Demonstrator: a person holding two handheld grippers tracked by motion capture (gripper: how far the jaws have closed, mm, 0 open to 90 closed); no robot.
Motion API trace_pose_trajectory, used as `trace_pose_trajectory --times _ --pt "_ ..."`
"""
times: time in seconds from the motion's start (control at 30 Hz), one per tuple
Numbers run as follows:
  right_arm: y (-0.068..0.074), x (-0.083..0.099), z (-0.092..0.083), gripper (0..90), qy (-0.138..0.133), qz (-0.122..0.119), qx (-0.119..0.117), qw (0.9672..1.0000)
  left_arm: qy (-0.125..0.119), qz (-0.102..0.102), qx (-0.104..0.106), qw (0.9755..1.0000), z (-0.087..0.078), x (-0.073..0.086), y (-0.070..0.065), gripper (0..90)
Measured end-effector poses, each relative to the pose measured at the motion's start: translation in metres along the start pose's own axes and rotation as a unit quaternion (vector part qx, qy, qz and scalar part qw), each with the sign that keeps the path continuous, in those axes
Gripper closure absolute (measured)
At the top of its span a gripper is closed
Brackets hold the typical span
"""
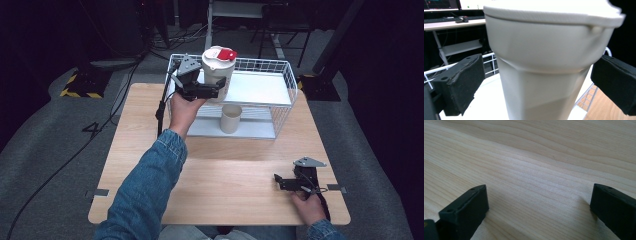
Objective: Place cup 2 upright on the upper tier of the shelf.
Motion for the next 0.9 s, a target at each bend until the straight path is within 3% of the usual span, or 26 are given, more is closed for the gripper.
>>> trace_pose_trajectory --times 0.43,0.7,0.9 --pt "0.000 0.000 0.000 1.8 0.000 0.000 0.000 1.0000 0.011 0.004 0.024 0.9996 -0.038 -0.006 -0.009 0.1" --pt "0.000 0.000 0.000 1.8 0.000 -0.002 -0.002 1.0000 0.012 0.015 0.024 0.9995 -0.070 -0.006 -0.016 0.2" --pt "-0.001 0.001 -0.001 1.8 -0.001 -0.007 -0.008 0.9999 0.022 0.012 0.024 0.9994 -0.093 -0.001 -0.019 0.2"
Point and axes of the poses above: each handheld gripper's, and its own axes: z roughly forward along the jaws, x roughly out of its underside, y roughly to its left, the point moved 3 cm from there along z, roughly forward along the jaws, and after that the axes turned 5 degrees about -z, right-handed, at the moved point
